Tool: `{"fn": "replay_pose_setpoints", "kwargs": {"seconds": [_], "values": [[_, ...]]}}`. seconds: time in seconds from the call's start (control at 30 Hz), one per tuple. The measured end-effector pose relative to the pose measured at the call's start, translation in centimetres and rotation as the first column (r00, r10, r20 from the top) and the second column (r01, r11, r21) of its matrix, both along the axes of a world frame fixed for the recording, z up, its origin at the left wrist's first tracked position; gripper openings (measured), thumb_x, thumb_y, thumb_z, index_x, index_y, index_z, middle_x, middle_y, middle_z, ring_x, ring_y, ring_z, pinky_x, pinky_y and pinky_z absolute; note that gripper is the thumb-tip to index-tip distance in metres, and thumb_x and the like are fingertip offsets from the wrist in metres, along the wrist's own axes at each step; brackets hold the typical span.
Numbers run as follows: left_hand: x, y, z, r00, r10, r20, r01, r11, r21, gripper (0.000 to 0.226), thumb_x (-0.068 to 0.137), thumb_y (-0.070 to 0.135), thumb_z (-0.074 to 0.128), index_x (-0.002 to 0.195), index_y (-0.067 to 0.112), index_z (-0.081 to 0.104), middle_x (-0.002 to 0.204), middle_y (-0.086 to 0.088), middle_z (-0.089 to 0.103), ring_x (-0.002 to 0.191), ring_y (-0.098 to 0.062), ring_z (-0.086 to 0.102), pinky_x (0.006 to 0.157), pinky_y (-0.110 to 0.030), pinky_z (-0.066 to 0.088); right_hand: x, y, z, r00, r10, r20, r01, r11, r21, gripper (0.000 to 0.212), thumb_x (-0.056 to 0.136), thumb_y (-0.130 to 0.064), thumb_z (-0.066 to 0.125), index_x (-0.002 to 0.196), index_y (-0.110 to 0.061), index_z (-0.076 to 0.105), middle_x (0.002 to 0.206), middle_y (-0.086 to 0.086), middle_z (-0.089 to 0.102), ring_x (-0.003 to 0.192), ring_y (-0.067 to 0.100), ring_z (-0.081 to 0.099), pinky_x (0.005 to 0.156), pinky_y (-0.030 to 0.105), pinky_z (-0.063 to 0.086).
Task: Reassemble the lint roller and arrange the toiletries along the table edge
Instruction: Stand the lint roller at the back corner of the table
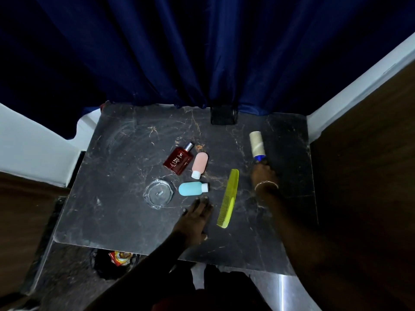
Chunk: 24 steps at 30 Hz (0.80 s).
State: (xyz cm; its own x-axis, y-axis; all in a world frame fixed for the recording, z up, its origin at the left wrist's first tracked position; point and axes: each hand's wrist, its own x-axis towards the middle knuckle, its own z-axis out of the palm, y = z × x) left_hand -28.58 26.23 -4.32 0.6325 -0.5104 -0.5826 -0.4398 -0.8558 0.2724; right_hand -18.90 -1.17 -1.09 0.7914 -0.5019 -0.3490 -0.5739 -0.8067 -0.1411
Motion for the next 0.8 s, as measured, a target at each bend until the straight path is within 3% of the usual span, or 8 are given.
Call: {"fn": "replay_pose_setpoints", "kwargs": {"seconds": [0.2, 0.4, 0.5, 0.63, 0.8], "values": [[0.1, 0.0, 0.0, 1.0, -0.002, 0.01, 0.002, 1.0, -0.001, 0.107, 0.085, 0.045, 0.071, 0.165, 0.025, 0.003, 0.172, 0.001, -0.017, 0.161, -0.029, -0.008, 0.126, -0.059, 0.024, -1.6, -5.8, 0.1, 0.969, -0.237, 0.071, 0.236, 0.971, 0.02, 0.042, 0.105, -0.022, 0.037, 0.13, 0.01, 0.047, 0.124, 0.03, 0.061, 0.116, 0.046, 0.061, 0.095, 0.051, 0.049], [0.0, 0.0, -0.1, 1.0, 0.0, 0.012, 0.0, 1.0, -0.004, 0.108, 0.085, 0.047, 0.07, 0.165, 0.026, 0.001, 0.172, 0.001, -0.018, 0.161, -0.029, -0.009, 0.126, -0.059, 0.024, -3.8, -9.0, 0.4, 0.983, -0.172, 0.059, 0.174, 0.984, -0.041, 0.037, 0.103, -0.011, 0.037, 0.128, 0.015, 0.05, 0.125, 0.034, 0.058, 0.114, 0.046, 0.061, 0.093, 0.05, 0.051], [0.0, 0.0, 0.0, 1.0, 0.001, 0.016, -0.001, 1.0, -0.01, 0.107, 0.085, 0.047, 0.07, 0.165, 0.025, 0.002, 0.172, 0.001, -0.017, 0.161, -0.029, -0.009, 0.125, -0.06, 0.025, -3.4, -8.0, 1.1, 0.964, -0.231, 0.128, 0.245, 0.964, -0.101, 0.029, 0.098, -0.007, 0.053, 0.111, 0.017, 0.059, 0.106, 0.035, 0.066, 0.096, 0.044, 0.07, 0.08, 0.044, 0.059], [-0.1, -0.1, 0.2, 1.0, 0.002, 0.012, -0.002, 1.0, -0.004, 0.107, 0.085, 0.046, 0.071, 0.165, 0.025, 0.002, 0.172, 0.0, -0.018, 0.161, -0.03, -0.009, 0.126, -0.06, 0.023, -1.9, -5.7, 0.9, 0.965, -0.253, 0.064, 0.252, 0.967, 0.029, 0.043, 0.106, -0.019, 0.035, 0.131, 0.014, 0.046, 0.13, 0.032, 0.056, 0.12, 0.047, 0.057, 0.099, 0.051, 0.047], [-0.1, -0.1, 0.3, 1.0, 0.009, 0.008, -0.009, 1.0, -0.009, 0.106, 0.086, 0.045, 0.07, 0.165, 0.026, 0.002, 0.172, 0.002, -0.019, 0.161, -0.029, -0.01, 0.125, -0.06, 0.022, 0.3, -1.2, 0.9, 0.98, -0.198, 0.025, 0.193, 0.973, 0.127, 0.04, 0.105, -0.021, 0.037, 0.132, 0.005, 0.05, 0.131, 0.026, 0.059, 0.122, 0.043, 0.058, 0.102, 0.048, 0.048]]}}
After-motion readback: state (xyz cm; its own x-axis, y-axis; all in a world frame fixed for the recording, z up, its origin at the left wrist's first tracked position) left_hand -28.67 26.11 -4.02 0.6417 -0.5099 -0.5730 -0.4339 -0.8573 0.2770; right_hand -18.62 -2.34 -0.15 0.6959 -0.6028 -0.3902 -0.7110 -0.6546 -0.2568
